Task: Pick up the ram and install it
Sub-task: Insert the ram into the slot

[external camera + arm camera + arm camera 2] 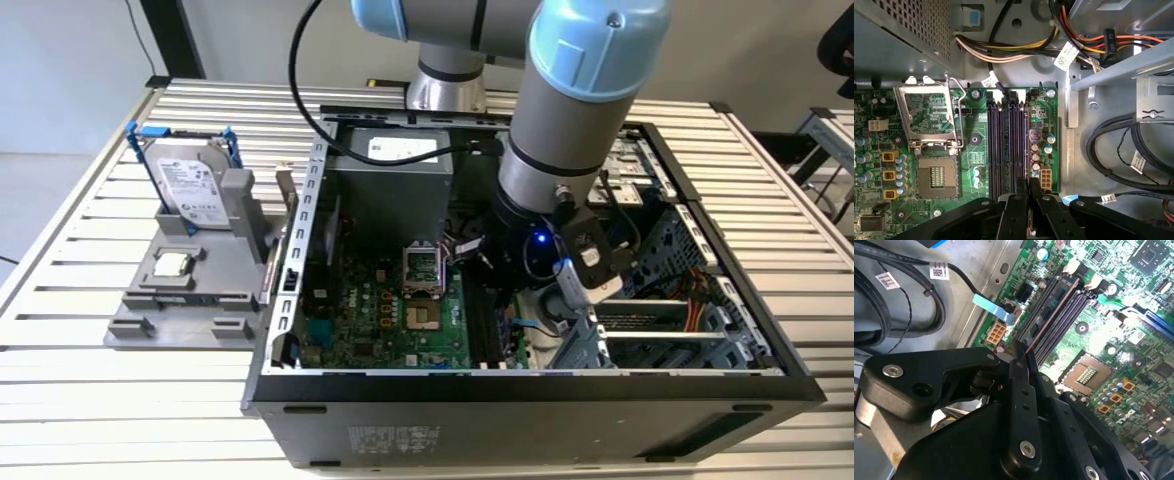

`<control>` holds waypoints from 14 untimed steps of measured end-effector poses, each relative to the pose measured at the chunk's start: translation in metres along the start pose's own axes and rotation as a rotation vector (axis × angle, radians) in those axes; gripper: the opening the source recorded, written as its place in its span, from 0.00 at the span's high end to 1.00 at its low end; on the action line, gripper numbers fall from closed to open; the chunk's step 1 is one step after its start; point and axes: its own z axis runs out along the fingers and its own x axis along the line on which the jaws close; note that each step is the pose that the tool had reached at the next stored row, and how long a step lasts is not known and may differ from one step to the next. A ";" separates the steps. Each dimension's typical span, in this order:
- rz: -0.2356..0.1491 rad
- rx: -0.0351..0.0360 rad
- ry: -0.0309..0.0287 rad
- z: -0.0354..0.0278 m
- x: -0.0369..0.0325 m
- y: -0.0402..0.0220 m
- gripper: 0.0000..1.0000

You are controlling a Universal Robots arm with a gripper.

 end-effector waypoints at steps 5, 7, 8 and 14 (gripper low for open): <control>0.000 -0.0003 0.0000 0.0002 0.0000 0.0006 1.00; 0.000 -0.0002 0.0000 0.0001 0.0000 0.0007 1.00; 0.000 -0.0001 0.0001 0.0000 0.0000 0.0007 1.00; 0.000 -0.0003 0.0000 -0.0007 0.0007 0.0010 1.00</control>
